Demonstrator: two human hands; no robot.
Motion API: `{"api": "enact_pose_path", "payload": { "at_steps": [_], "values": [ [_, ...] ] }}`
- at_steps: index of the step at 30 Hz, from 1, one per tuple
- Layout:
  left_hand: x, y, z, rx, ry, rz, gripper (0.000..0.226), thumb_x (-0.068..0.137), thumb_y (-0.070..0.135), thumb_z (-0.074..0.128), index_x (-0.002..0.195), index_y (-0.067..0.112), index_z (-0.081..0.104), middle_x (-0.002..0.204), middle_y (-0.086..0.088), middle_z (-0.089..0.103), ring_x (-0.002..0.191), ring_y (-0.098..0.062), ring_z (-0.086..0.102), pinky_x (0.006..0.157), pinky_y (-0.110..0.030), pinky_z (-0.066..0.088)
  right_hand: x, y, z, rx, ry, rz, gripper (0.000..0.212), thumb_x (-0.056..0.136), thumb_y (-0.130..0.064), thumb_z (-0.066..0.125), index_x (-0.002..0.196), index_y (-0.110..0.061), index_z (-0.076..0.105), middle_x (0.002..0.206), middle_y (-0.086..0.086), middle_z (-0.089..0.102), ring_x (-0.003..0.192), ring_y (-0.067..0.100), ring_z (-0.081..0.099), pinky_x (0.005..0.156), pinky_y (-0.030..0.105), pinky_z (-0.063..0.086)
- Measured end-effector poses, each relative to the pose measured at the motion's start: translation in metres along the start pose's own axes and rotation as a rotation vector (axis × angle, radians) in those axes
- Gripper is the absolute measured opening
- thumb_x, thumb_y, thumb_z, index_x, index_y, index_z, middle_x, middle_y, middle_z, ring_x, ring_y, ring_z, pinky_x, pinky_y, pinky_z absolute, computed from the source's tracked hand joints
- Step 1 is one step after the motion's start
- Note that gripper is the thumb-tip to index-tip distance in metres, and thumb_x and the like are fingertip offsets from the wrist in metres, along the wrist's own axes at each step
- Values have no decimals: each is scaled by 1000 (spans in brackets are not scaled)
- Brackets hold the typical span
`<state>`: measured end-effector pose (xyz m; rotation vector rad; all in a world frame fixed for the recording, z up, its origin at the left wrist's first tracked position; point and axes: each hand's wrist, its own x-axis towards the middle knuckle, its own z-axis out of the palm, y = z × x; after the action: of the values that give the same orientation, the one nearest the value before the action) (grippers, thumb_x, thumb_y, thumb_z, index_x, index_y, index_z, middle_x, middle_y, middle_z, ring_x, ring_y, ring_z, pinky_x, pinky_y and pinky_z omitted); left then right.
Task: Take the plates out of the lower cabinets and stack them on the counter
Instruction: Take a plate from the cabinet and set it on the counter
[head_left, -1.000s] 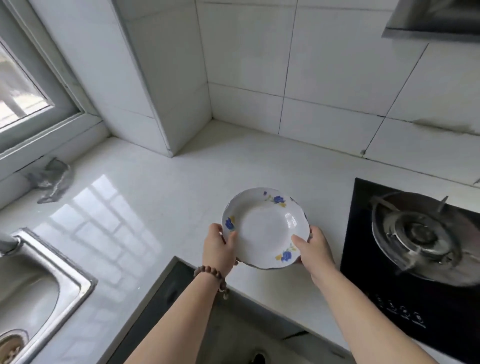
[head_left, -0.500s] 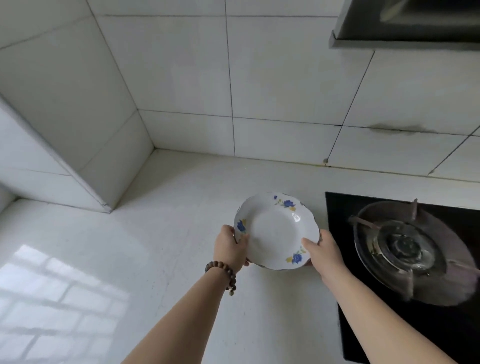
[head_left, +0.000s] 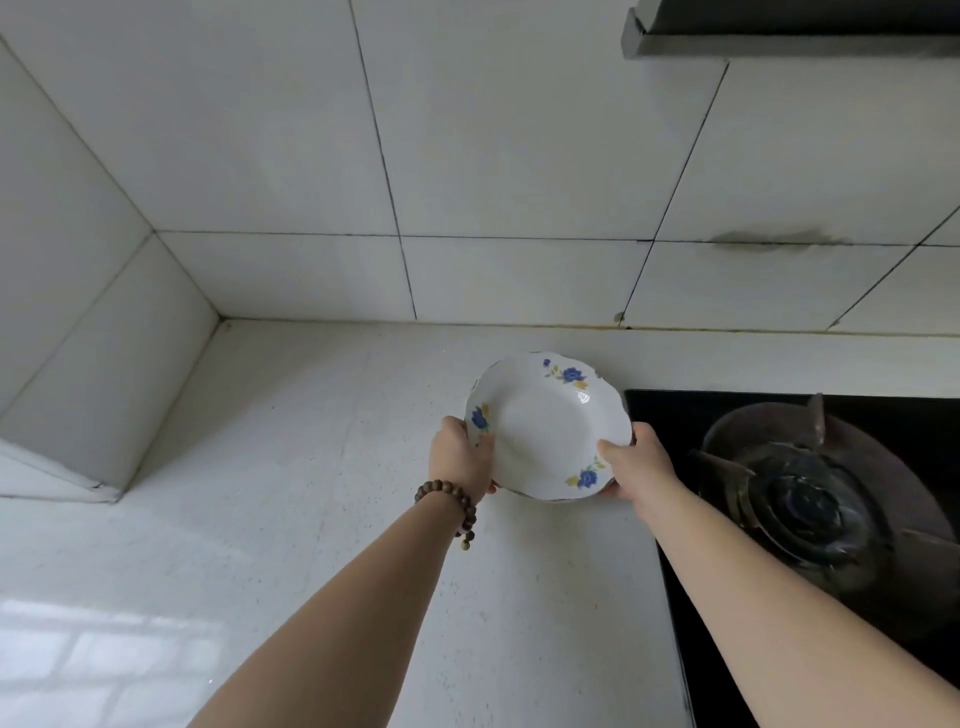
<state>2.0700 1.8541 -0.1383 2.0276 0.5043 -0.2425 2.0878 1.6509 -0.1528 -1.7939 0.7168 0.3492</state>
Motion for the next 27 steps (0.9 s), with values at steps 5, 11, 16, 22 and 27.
{"api": "enact_pose_path", "payload": {
  "at_steps": [5, 11, 16, 22, 27],
  "values": [
    [13, 0, 2, 17, -7, -22, 20, 95, 26, 51, 102, 10, 42, 93, -8, 55, 66, -30, 69, 35, -20, 46, 11, -1, 8, 5, -2, 33, 43, 91, -12, 58, 131, -14, 41, 123, 15, 55, 108, 34, 59, 87, 53, 55],
    [18, -9, 6, 1, 8, -31, 19, 94, 24, 52, 100, 8, 43, 97, -13, 58, 57, -26, 65, 33, -19, 44, 16, 0, 14, 23, 5, 63, 41, 91, -12, 57, 129, -14, 43, 122, 15, 56, 107, 34, 59, 87, 54, 55],
    [19, -11, 10, -38, 31, -40, 19, 94, 23, 53, 98, 7, 43, 99, -15, 57, 62, -29, 64, 30, -15, 39, 19, 0, 14, 20, 12, 47, 37, 90, -11, 57, 125, -14, 45, 118, 14, 58, 103, 33, 61, 85, 53, 56],
    [16, -12, 11, -65, 52, -32, 24, 92, 28, 56, 102, 7, 47, 96, -11, 60, 62, -25, 67, 40, -22, 51, 18, -1, 14, 78, -13, 88, 41, 92, -12, 56, 131, -18, 44, 119, 12, 58, 104, 31, 61, 83, 53, 57],
    [9, -4, 1, -218, -5, -132, 36, 89, 29, 60, 112, 1, 57, 105, -13, 63, 90, -31, 68, 74, -48, 60, 6, -1, 5, 127, -69, 140, 44, 97, -23, 51, 139, -18, 39, 124, 11, 58, 105, 33, 63, 83, 52, 57]
  ]
}}
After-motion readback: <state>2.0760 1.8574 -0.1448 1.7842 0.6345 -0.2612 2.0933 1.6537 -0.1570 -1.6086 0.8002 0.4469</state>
